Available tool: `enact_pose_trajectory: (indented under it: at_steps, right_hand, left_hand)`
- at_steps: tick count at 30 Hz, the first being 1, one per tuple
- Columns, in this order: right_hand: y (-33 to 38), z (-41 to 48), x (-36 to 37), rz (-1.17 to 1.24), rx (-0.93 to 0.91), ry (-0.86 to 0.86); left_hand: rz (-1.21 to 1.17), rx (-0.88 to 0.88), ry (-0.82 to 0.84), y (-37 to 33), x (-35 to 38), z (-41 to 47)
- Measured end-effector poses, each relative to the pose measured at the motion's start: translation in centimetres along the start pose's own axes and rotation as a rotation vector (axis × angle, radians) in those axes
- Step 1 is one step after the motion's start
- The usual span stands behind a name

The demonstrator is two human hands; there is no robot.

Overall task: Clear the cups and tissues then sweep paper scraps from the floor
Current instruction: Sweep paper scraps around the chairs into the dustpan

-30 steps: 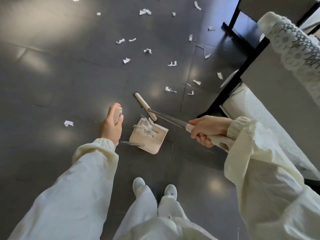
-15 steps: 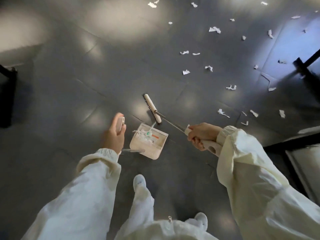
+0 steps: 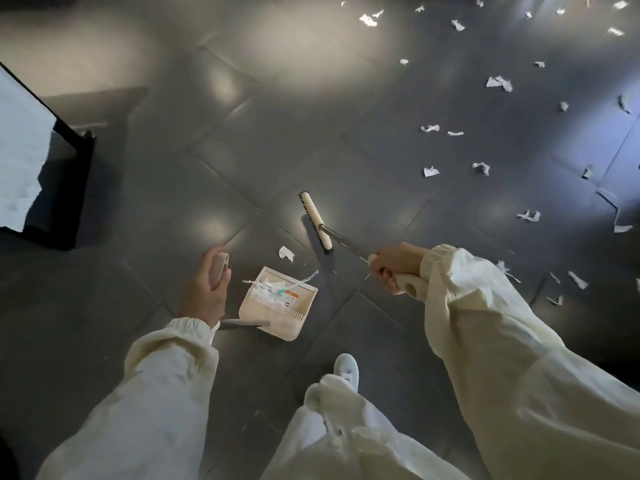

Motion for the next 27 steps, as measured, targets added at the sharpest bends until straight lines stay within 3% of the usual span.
enact_pose_trajectory:
  at_steps: [4,8,13,17,20,23,27]
  right_hand:
    - [2.5,2.1,2.2,-0.246,-0.163,-0.048]
    - [3.5,4.9,6.2,-0.609,-0.135,-0.191]
    - [3.8,5.6,11.5,-0.661,-0.114,-0.071]
    - [4.5,2.7,12.2,-0.473,-0.077,0.115]
    - [5.4,0.6,11.0,-0.394,-0.012,0.135]
    - [5.0,-1.3,10.2,-0.093,0.131,0.186]
    - [3.5,-4.1,8.4,0.136,0.078,0.117]
  left_hand:
    - [0.000,-0.096,-0.022,1.8,-1.3,3.6]
    - [0.044,-0.156,-0.003,2.7,-2.0,5.9]
    - [-0.011,-0.153,0.012,2.1,-2.4,8.6]
    - [0.000,-0.092,0.051,1.9,-2.4,10.1]
    - [-0.041,-0.009,0.088,1.6,-2.7,10.4]
    - [0.000,0.066,0.124,1.2,-2.9,10.0]
    - [0.018,0.180,0.187,-1.3,-2.2,9.3]
Point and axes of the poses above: each hand's wrist, its own z-axis towards the middle knuckle, its own x-axis out of the palm, y = z × x, the point moved 2 cm from there along z, towards the middle knuckle, and after that the axes turned 9 degrees about z, right-handed, at the moved point
